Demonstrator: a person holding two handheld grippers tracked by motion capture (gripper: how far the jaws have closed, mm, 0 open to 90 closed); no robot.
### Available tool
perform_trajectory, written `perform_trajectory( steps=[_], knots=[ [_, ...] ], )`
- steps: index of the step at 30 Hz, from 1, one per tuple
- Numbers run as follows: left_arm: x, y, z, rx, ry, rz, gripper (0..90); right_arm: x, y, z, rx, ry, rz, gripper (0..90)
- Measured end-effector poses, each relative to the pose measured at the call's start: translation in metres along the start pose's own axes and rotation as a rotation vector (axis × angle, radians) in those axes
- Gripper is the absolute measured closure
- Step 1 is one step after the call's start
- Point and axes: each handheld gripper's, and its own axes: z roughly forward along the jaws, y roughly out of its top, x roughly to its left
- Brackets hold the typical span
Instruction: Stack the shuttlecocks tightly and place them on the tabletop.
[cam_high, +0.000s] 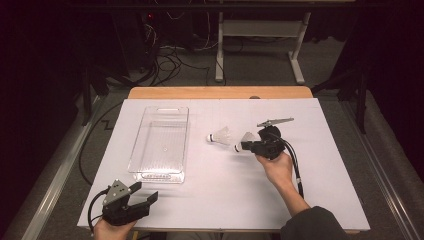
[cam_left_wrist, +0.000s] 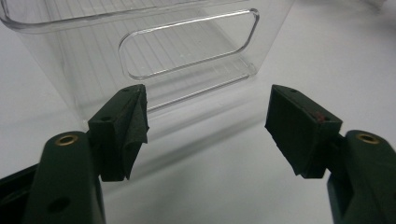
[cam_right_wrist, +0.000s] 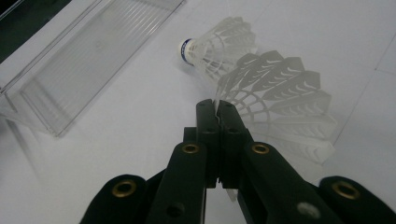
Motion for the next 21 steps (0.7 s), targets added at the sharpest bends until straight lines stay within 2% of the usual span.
perform_trajectory(
  steps=[10,16,21],
  knots=[
    [0.0,0.0,0.0,0.003,-0.002,0.002,30.7,-0.004,0.006,0.004,-0.005,-0.01,0.015,90.0],
    [0.0,0.0,0.0,0.003,-0.003,0.0,30.7,-0.008,0.01,0.005,-0.029,0.012,0.056,90.0],
    [0.001,0.0,0.0,0.002,-0.003,-0.005,30.7,-0.01,0.015,0.007,-0.034,0.006,0.063,90.0]
  ],
)
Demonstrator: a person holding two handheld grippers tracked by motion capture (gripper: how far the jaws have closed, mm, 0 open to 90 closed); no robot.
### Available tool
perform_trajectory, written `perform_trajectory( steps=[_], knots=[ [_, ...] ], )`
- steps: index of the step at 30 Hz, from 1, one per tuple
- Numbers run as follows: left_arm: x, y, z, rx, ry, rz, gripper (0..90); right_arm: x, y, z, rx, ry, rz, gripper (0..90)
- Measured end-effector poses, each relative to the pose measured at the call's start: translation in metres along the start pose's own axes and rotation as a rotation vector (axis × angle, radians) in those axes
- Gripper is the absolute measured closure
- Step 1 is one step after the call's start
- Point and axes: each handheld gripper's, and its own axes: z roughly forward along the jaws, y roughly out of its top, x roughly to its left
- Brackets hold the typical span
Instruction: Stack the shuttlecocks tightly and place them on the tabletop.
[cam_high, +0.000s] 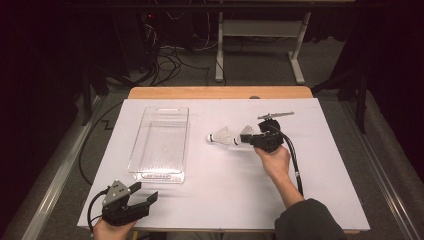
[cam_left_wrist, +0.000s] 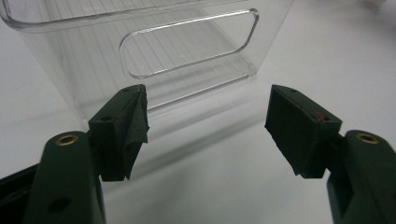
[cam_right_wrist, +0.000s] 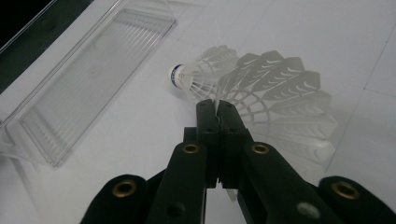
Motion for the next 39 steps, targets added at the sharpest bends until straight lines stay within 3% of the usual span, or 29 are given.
perform_trajectory(
  steps=[23,32,39],
  knots=[
    [0.0,0.0,0.002,0.016,0.0,0.006,30.7,-0.004,0.009,0.014,-0.024,-0.029,0.019,90.0],
    [0.0,0.0,0.002,0.016,-0.002,0.007,30.7,-0.007,0.011,0.022,-0.036,-0.011,0.058,90.0],
    [0.0,0.0,0.002,0.016,-0.003,0.01,30.7,-0.008,0.011,0.03,-0.023,-0.021,0.062,90.0]
  ],
)
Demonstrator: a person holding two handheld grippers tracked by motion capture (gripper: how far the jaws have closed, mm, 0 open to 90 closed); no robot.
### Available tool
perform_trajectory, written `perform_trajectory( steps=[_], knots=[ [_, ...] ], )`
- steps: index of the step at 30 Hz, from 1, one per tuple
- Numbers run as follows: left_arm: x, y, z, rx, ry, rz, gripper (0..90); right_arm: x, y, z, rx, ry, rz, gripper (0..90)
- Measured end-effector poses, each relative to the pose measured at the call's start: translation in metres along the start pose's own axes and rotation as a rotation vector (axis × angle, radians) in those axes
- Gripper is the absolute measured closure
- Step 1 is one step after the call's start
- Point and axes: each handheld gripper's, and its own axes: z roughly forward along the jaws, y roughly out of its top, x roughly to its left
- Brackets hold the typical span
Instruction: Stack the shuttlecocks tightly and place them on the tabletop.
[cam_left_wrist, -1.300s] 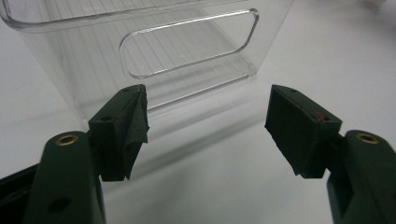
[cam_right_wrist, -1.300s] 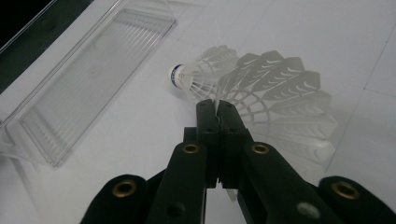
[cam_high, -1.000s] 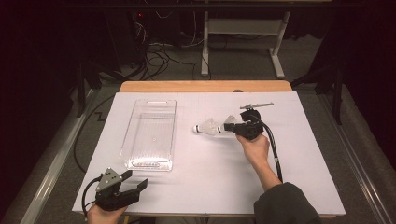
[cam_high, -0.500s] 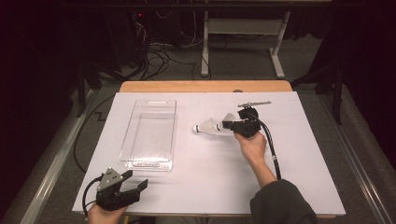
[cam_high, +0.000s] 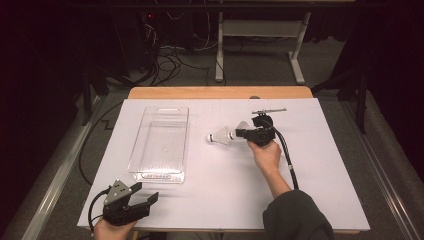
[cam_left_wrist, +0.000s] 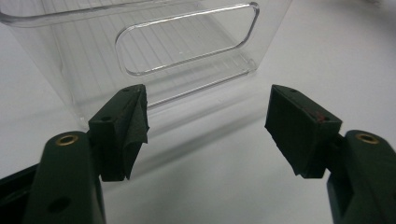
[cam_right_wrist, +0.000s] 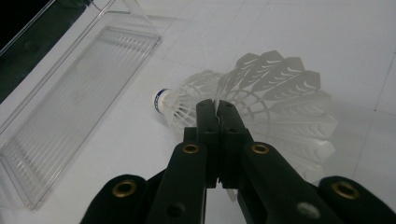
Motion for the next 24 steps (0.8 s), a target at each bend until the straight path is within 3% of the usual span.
perform_trajectory(
  steps=[13,19,24],
  knots=[
    [-0.001,0.0,0.0,0.002,-0.003,0.004,30.7,0.002,0.0,0.009,-0.008,0.013,0.008,90.0],
    [-0.001,0.0,0.0,-0.002,-0.002,0.004,30.6,0.009,0.005,0.016,0.006,0.017,-0.013,90.0],
    [-0.001,0.0,-0.001,-0.006,-0.005,0.003,30.6,0.009,0.004,0.021,0.008,0.02,0.004,90.0]
  ],
)
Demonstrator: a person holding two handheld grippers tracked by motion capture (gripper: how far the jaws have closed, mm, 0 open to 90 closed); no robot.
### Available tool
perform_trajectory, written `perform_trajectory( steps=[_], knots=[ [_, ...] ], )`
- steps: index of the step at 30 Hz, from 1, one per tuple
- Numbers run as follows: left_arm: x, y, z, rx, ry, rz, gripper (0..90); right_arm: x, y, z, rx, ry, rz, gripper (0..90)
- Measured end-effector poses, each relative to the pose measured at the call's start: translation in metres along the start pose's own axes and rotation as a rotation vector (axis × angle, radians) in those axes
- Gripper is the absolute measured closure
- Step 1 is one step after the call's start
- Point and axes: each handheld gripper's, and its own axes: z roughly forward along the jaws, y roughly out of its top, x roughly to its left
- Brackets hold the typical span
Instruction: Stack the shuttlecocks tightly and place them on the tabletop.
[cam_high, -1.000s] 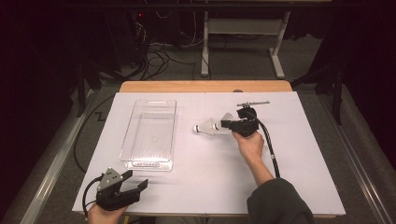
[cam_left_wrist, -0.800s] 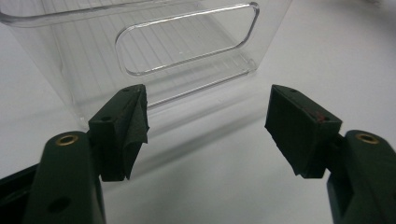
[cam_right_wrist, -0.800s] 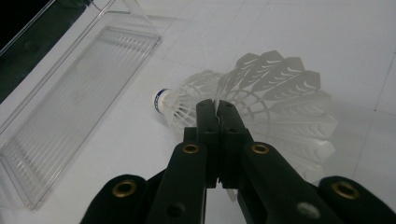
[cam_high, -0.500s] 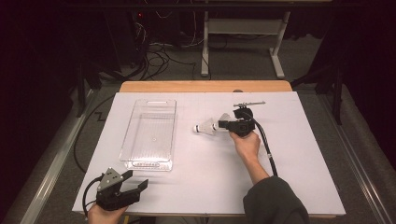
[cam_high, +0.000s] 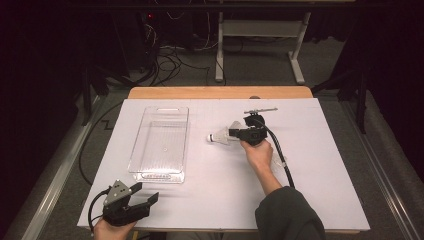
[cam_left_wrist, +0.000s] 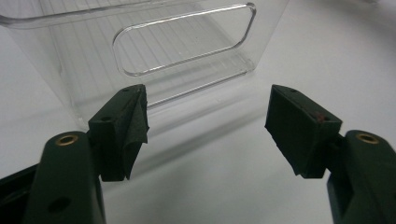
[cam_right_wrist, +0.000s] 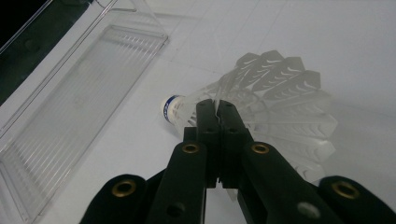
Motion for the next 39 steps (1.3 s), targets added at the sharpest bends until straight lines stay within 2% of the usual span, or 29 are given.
perform_trajectory(
  steps=[5,14,19,22,29,33,37,39],
  knots=[
    [0.0,0.0,0.001,0.011,0.002,0.005,30.8,-0.001,-0.001,0.004,0.0,0.027,0.017,90.0],
    [0.0,0.0,0.001,0.005,0.001,0.007,30.8,0.0,-0.003,0.012,0.004,0.043,0.023,90.0],
    [-0.001,0.0,0.0,0.002,-0.002,0.016,30.9,-0.002,-0.005,0.012,0.047,-0.007,-0.01,84.2],
    [-0.003,0.0,0.001,0.004,0.003,0.027,31.2,-0.003,-0.005,0.012,0.064,-0.021,-0.011,81.2],
    [-0.002,0.0,0.0,-0.002,0.004,0.024,31.5,-0.007,-0.004,0.008,0.077,-0.036,-0.005,76.0],
    [-0.002,0.0,0.001,-0.002,0.004,0.024,31.5,-0.008,-0.003,0.003,0.072,-0.035,0.002,77.2],
    [-0.002,0.0,0.0,-0.001,0.003,0.023,31.6,-0.008,-0.002,0.001,0.064,-0.021,0.005,88.4],
    [-0.002,0.0,0.001,0.0,0.004,0.024,31.5,-0.007,-0.001,0.001,0.058,-0.007,0.002,90.0]
  ],
)
